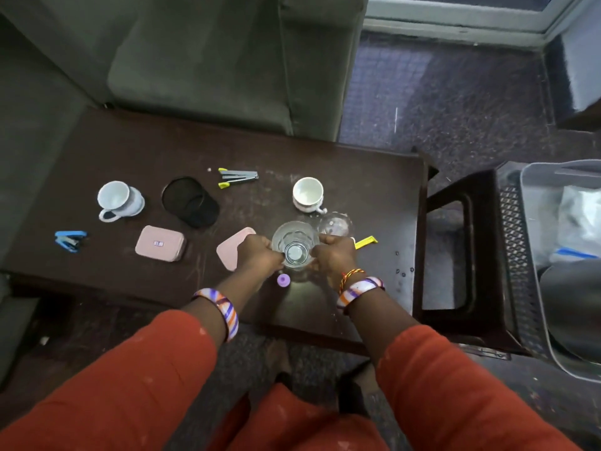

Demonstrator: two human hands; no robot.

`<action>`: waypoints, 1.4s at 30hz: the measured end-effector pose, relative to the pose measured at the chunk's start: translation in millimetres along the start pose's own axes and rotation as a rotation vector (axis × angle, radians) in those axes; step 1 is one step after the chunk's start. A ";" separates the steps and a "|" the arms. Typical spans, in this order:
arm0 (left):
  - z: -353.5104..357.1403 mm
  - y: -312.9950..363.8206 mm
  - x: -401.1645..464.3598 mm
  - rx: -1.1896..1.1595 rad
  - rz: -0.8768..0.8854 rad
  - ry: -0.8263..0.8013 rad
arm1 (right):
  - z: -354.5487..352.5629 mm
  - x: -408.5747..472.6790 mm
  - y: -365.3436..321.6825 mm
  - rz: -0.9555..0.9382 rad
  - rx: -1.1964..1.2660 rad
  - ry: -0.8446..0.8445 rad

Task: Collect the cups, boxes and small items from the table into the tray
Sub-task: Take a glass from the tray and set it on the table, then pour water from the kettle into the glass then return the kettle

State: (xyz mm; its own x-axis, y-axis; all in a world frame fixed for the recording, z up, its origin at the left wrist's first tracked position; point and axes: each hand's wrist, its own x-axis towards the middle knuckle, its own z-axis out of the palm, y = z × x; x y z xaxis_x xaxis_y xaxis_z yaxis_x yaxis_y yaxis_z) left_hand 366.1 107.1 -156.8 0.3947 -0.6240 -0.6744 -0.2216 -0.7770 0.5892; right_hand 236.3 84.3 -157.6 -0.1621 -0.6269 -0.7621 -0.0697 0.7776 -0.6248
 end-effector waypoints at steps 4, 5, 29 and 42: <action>5.1 -24.6 22.4 0.051 -0.008 0.007 | 10.6 10.4 12.0 0.026 -0.050 -0.033; 6.2 -28.1 25.2 0.077 -0.001 0.004 | 11.5 11.0 13.1 0.026 -0.066 -0.045; 78.4 163.3 -169.8 0.483 0.946 -0.387 | -173.6 -107.7 -84.7 -0.541 -0.536 0.194; 240.2 269.5 -286.2 0.629 1.232 -0.522 | -456.9 -145.1 -82.1 -0.321 -1.015 0.430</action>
State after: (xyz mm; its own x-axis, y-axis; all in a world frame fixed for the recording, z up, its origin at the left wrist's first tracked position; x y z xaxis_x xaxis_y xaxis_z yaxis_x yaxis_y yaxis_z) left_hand -20.7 56.3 88.1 -0.6532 -0.7545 -0.0637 -0.5660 0.4306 0.7030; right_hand -184.1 133.4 81.8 -0.3027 -0.8870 -0.3487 -0.8983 0.3877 -0.2065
